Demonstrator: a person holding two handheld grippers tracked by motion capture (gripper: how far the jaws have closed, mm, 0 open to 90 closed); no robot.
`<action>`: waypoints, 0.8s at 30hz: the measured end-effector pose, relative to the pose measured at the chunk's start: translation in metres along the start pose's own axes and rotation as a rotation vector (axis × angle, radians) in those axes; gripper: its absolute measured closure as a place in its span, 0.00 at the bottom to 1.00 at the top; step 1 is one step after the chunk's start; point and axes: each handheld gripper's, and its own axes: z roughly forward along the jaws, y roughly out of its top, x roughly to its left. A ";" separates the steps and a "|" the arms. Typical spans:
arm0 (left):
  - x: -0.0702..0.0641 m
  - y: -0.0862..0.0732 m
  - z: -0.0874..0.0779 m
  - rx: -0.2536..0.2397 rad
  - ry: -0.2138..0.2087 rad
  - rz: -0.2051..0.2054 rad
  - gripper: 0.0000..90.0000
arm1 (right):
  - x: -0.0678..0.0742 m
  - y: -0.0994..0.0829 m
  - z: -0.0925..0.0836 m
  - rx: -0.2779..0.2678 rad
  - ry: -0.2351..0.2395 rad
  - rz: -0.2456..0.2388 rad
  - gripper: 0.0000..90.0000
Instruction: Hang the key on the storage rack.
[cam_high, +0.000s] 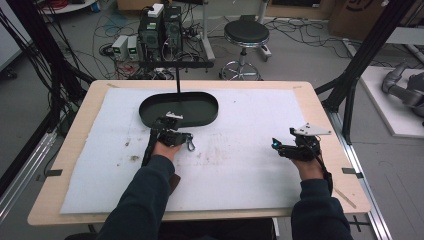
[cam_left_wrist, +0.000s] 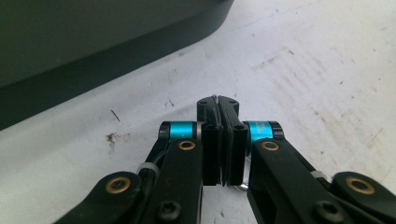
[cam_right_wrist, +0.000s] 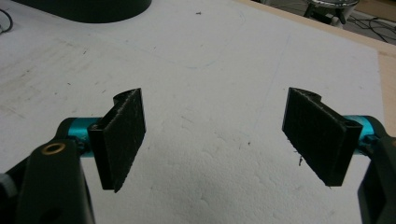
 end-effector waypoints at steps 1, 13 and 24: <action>-0.001 0.000 0.000 0.007 0.002 0.005 0.97 | 0.000 0.000 0.000 -0.001 0.001 0.000 0.24; -0.003 0.001 -0.002 0.011 -0.025 0.066 0.98 | -0.001 -0.001 0.000 0.005 0.005 0.001 0.24; -0.005 0.011 -0.033 -0.143 -0.088 0.144 0.98 | -0.002 -0.001 0.000 0.003 0.003 0.007 0.24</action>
